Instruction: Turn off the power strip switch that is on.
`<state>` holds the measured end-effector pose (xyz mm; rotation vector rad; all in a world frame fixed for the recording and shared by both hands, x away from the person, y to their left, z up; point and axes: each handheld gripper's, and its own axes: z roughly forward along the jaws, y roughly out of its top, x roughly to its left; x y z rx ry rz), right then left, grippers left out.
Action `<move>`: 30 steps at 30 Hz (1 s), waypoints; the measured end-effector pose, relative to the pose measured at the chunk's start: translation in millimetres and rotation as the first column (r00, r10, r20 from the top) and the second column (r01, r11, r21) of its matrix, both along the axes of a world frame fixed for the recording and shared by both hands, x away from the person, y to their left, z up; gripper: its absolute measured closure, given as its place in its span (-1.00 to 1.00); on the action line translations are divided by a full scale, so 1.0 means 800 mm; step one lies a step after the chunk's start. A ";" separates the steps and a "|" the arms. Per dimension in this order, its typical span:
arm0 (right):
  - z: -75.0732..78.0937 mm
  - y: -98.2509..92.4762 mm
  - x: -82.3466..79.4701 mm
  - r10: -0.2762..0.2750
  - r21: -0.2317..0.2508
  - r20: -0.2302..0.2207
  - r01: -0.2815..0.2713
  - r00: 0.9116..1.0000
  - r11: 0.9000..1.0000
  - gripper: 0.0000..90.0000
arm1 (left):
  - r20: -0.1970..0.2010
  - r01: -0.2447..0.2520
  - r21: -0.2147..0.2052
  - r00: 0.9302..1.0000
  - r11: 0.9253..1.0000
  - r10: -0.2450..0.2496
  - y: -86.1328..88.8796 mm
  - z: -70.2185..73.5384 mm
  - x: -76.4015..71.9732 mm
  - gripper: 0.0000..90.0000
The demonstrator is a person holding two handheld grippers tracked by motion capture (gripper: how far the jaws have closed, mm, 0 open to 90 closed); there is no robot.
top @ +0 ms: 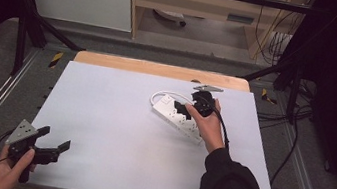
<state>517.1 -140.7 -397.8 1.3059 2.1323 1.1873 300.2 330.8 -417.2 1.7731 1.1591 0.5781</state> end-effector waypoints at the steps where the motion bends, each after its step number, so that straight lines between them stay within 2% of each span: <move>1: 0.001 0.000 0.000 0.000 -0.002 0.001 0.000 1.000 1.000 -0.94 | 0.000 0.000 -0.001 1.000 1.000 0.000 0.000 0.000 0.000 -0.85; 19: 0.013 -0.005 -0.005 0.009 0.003 0.010 -0.009 1.000 1.000 -0.93 | -0.001 -0.002 -0.001 1.000 1.000 0.002 0.000 0.000 0.000 -0.85; 30: 0.024 -0.012 -0.013 0.010 0.012 0.032 -0.011 0.999 1.000 -0.92 | 0.000 -0.001 0.002 1.000 1.000 0.001 0.000 0.000 0.000 -0.85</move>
